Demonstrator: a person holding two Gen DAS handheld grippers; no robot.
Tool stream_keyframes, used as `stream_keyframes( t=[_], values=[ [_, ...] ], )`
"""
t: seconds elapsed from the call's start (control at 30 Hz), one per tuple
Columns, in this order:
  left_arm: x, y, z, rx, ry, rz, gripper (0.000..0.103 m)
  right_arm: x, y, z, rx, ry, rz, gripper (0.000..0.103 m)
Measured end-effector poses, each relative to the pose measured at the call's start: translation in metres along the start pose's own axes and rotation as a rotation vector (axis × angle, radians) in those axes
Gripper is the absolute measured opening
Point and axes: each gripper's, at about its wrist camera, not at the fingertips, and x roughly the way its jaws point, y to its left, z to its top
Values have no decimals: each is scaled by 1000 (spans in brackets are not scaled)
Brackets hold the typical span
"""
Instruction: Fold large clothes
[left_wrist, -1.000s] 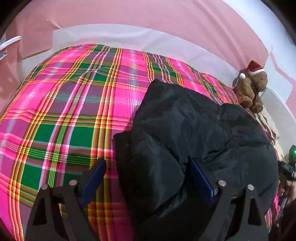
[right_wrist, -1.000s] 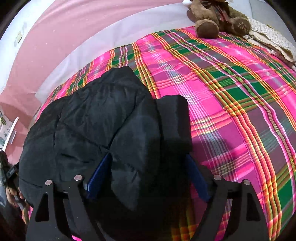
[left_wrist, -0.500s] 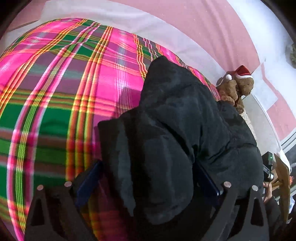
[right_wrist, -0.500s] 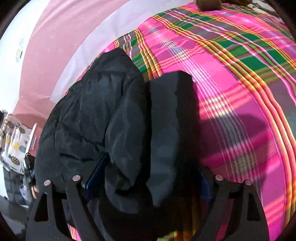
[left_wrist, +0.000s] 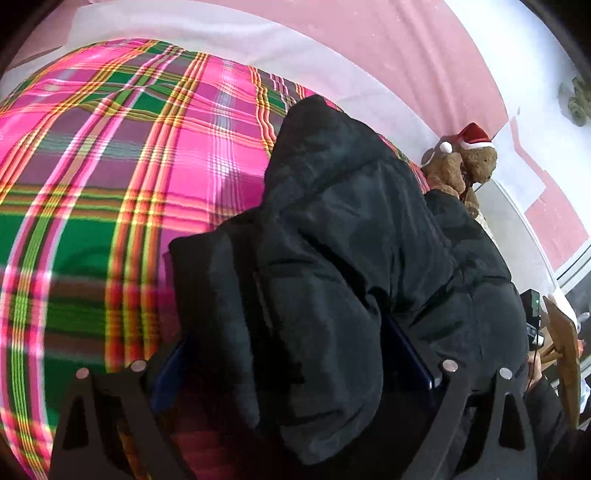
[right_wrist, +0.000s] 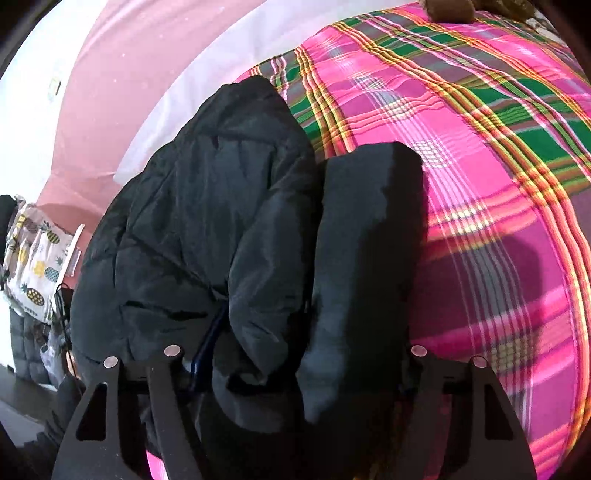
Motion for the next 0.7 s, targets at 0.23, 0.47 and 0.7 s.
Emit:
stream_keyframes(
  t=[0.23, 0.47, 0.7],
  values=[
    [3, -5, 8, 6, -4, -33, 74, 0, 10, 5, -25, -10, 13, 44],
    [-28, -37, 14, 73, -61, 40, 34, -28, 35, 7, -61, -68, -8, 30],
    [-59, -57, 22, 115, -94, 61, 31, -59, 58, 10, -109, -115, 2, 27]
  ],
)
